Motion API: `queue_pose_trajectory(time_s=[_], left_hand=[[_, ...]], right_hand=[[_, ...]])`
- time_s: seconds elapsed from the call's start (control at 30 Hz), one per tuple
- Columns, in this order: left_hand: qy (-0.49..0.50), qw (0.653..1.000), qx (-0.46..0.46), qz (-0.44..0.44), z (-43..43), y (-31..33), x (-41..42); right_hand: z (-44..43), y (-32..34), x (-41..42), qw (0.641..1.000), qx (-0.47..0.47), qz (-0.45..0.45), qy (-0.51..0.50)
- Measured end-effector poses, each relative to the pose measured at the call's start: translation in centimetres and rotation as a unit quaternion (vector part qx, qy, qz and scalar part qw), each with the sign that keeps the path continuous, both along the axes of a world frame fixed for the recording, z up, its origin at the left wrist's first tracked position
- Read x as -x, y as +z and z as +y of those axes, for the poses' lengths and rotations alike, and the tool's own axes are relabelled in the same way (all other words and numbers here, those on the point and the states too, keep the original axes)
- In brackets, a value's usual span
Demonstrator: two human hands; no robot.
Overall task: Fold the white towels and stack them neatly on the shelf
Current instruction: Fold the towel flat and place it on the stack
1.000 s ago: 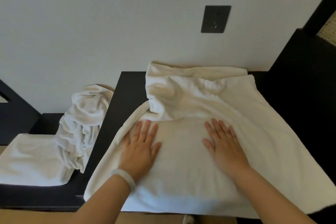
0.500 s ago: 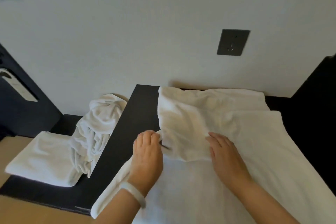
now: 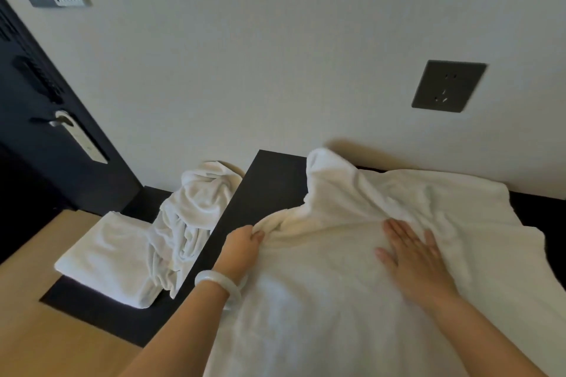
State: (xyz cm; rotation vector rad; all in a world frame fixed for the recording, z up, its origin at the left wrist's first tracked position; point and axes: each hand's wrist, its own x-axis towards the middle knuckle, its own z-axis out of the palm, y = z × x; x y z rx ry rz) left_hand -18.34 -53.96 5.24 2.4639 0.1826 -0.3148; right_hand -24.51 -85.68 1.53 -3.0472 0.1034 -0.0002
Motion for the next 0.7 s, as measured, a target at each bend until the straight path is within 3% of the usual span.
queue_pose_trajectory(time_s=[0.1, 0.33, 0.4, 0.47, 0.53, 0.6, 0.7], left_hand=[[0.007, 1.0, 0.017, 0.019, -0.3, 0.1, -1.1], [-0.168, 0.984, -0.054, 0.0, -2.2, 1.3, -5.9], [-0.119, 0.993, 0.024, -0.012, -0.8, 1.4, -7.3], [-0.006, 0.991, 0.133, -0.015, 2.1, 1.0, -8.1], [0.087, 0.98, 0.179, 0.004, 4.6, 0.1, -8.3], [0.103, 0.978, 0.178, 0.036, 5.2, -0.5, -8.9], [0.029, 0.983, 0.159, 0.089, 3.9, 0.6, -10.6]], right_hand=[[1.3, 0.1, -0.1, 0.999, 0.026, -0.027, -0.025], [6.6, -1.0, -1.0, 0.999, -0.033, -0.028, 0.026], [6.3, -1.5, -1.2, 0.998, -0.035, -0.038, 0.018], [5.8, -1.7, -1.2, 0.998, -0.04, -0.049, 0.018], [5.3, -1.8, -1.4, 0.998, -0.041, -0.048, 0.016], [5.2, -1.9, -1.6, 0.998, -0.039, -0.052, 0.01], [5.7, -2.1, -1.9, 0.999, -0.024, -0.046, 0.009]])
